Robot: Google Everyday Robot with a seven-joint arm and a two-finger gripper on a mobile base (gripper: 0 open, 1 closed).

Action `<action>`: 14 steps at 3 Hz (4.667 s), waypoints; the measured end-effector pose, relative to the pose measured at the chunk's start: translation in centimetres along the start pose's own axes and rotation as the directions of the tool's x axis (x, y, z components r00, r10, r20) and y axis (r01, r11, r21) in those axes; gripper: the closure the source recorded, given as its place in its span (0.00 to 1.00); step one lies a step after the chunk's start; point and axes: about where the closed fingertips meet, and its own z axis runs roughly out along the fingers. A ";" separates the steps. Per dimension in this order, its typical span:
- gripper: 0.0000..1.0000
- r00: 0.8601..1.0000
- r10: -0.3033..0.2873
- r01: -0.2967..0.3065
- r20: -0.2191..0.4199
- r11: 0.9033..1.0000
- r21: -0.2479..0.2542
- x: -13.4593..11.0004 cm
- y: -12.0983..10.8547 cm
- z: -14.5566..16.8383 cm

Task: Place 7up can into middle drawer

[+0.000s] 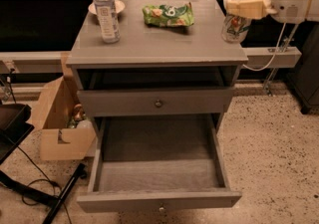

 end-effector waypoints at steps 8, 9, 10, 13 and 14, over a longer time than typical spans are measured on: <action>1.00 0.981 0.192 -0.193 -0.022 0.979 -0.067 32.7 25.6 10.1; 1.00 0.974 0.228 -0.227 0.012 0.973 -0.047 38.7 28.2 10.3; 1.00 0.977 0.209 -0.208 0.030 0.977 -0.039 43.1 28.8 11.0; 0.74 0.978 0.207 -0.207 0.007 0.977 -0.054 46.6 30.2 12.7; 0.51 0.978 0.208 -0.207 0.009 0.977 -0.057 46.5 30.3 12.8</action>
Offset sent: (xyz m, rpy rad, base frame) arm -0.0359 0.1191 -0.1838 -0.2198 -0.0470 0.0730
